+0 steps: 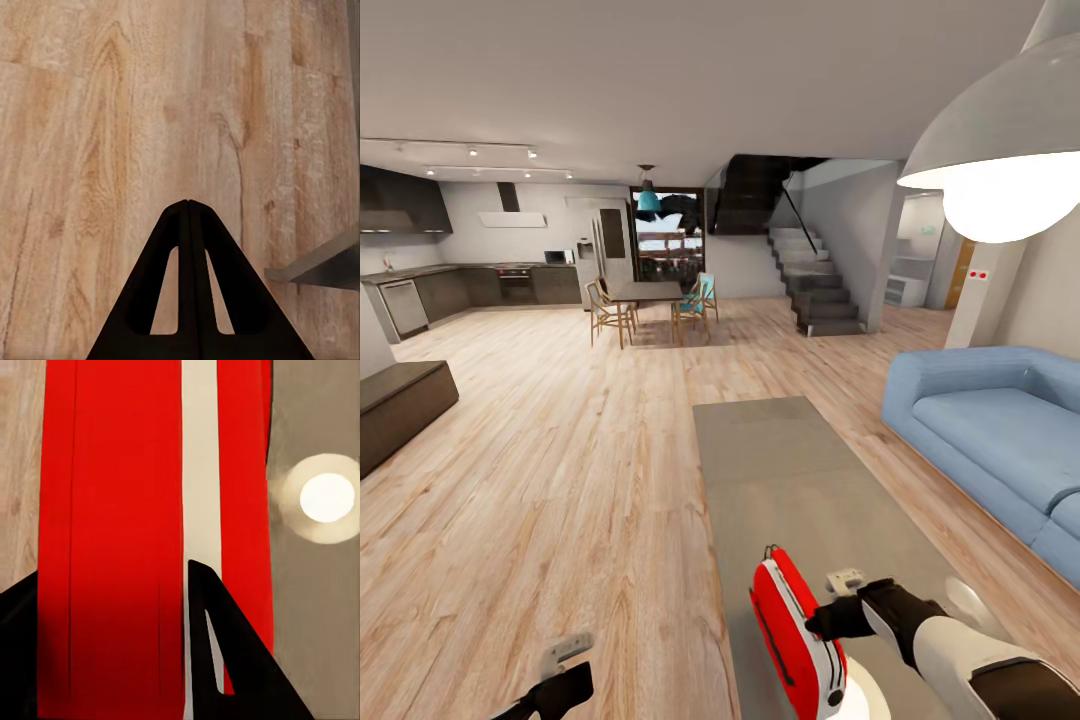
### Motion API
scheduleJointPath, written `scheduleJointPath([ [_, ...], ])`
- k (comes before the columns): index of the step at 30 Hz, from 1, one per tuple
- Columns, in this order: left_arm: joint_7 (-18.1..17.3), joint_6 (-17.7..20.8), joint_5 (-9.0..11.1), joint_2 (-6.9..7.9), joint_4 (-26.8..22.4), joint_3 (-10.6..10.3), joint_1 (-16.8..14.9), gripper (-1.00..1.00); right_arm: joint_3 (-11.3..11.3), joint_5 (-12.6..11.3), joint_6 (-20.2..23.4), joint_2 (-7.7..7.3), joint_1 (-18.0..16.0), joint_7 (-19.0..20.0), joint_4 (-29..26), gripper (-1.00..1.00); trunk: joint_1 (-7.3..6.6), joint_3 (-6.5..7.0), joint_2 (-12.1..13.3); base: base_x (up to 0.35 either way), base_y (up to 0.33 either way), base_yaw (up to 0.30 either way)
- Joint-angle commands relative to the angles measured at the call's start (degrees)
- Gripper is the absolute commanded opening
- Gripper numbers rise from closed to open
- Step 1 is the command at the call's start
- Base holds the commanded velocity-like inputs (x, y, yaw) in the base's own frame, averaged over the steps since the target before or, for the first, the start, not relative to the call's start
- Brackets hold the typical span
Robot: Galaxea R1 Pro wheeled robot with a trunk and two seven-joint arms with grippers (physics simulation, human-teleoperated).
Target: Turn on the radio receiver that's on the table in the living room.
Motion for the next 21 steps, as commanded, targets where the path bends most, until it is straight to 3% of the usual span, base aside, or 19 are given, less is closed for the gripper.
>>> scheduleJointPath([
  [1,-0.30,-0.16,0.22,-0.33,0.08,0.15,-0.02,-1.00,0.26,0.22,0.64,0.03,-0.05,0.36,-0.46,-1.00,0.00,-0.07,-0.05,0.000,0.000,0.000],
  [8,-0.30,-0.21,0.29,-0.67,0.08,0.24,0.01,-1.00,0.44,0.54,1.58,-0.92,-0.06,1.08,-1.28,-1.00,0.00,-0.07,-0.05,0.000,0.000,0.000],
  [21,-0.30,-0.21,0.29,-0.69,0.08,0.25,0.01,-1.00,0.20,0.55,1.55,-1.02,-0.06,1.00,-1.38,-1.00,0.00,-0.07,-0.05,0.000,0.000,0.000],
])
